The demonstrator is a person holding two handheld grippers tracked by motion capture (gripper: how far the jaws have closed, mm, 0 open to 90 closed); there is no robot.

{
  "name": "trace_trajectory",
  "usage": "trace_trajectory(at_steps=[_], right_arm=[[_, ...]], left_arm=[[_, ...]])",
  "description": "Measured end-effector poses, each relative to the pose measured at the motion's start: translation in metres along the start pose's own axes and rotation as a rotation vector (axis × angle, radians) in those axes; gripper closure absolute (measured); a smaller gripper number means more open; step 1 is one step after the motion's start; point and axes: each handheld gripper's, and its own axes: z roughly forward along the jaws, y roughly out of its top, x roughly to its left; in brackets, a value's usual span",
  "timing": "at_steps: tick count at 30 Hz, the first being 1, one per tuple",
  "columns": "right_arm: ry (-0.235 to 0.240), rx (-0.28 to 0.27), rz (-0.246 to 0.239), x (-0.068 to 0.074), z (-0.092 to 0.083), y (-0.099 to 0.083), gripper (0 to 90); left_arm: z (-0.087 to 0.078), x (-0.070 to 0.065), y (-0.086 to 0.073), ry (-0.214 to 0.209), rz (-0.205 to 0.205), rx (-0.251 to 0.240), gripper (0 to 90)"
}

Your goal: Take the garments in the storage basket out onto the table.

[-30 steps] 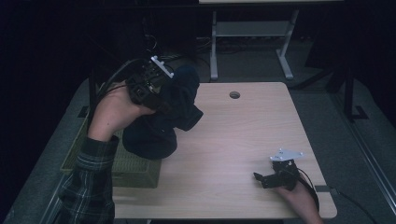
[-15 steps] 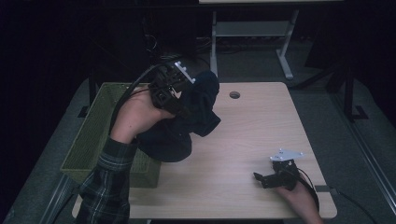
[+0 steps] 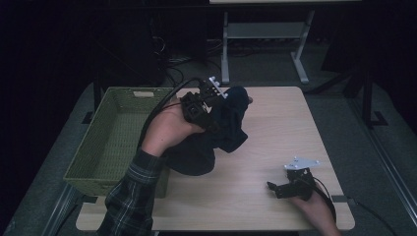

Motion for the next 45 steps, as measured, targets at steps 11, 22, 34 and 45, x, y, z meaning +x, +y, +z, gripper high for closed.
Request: trace_trajectory(at_steps=[11, 22, 34, 45], right_arm=[[0.002, 0.002, 0.004, 0.000, 0.000, 0.000, 2.6], [0.001, 0.002, 0.002, 0.000, 0.000, 0.000, 2.6], [0.002, -0.001, 0.001, 0.000, 0.000, 0.000, 2.6], [0.001, -0.001, 0.000, 0.000, 0.000, 0.000, 2.6]], left_arm=[[0.031, -0.014, 0.008, -0.044, -0.002, -0.007, 76.7], [0.070, -0.024, 0.009, -0.083, 0.000, 0.005, 76.6], [0.116, -0.021, 0.008, -0.124, -0.020, 0.024, 76.4], [0.148, -0.012, 0.006, -0.143, -0.008, 0.012, 75.2]])
